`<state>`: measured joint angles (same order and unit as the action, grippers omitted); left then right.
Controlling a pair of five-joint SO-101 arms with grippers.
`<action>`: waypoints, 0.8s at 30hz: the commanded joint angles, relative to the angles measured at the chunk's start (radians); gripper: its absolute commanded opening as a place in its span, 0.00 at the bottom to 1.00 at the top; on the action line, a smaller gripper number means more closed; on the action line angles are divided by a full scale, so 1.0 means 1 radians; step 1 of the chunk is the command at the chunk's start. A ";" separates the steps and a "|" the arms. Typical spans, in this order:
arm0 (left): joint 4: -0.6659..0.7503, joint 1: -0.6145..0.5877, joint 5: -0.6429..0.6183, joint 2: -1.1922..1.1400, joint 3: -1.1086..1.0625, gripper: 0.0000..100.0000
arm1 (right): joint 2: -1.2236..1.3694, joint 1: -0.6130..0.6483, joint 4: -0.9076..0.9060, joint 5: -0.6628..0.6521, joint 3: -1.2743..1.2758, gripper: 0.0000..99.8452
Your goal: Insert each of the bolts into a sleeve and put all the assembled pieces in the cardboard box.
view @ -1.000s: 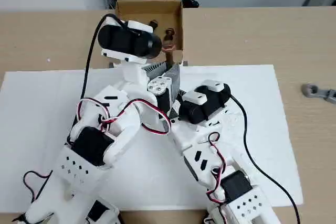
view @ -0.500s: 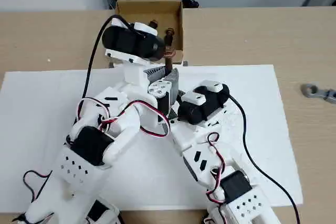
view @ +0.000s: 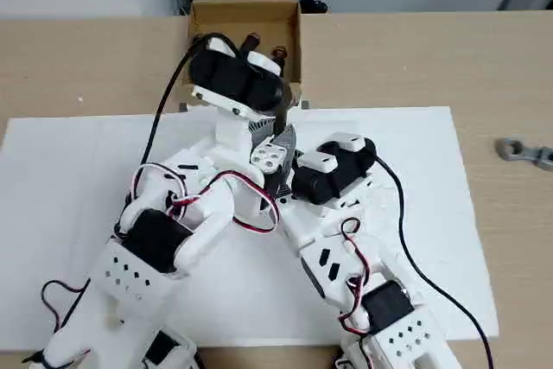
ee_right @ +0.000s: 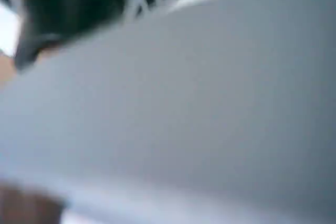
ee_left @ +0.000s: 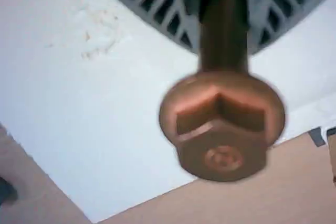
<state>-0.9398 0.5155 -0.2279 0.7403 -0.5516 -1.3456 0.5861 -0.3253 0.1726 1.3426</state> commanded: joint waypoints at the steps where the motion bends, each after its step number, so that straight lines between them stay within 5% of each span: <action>1: -0.003 -0.006 0.012 0.006 -0.007 0.00 | -0.002 0.008 0.007 0.002 -0.063 0.00; 18: -0.037 -0.005 0.003 0.008 -0.050 0.01 | -0.002 0.008 -0.001 0.002 -0.063 0.00; 24: -0.072 -0.006 -0.129 0.008 -0.021 0.14 | -0.002 0.008 -0.002 0.000 -0.063 0.00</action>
<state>-0.9659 0.5079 -0.3015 0.7449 -0.6007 -1.3441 0.5923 -0.3284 0.1741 1.3472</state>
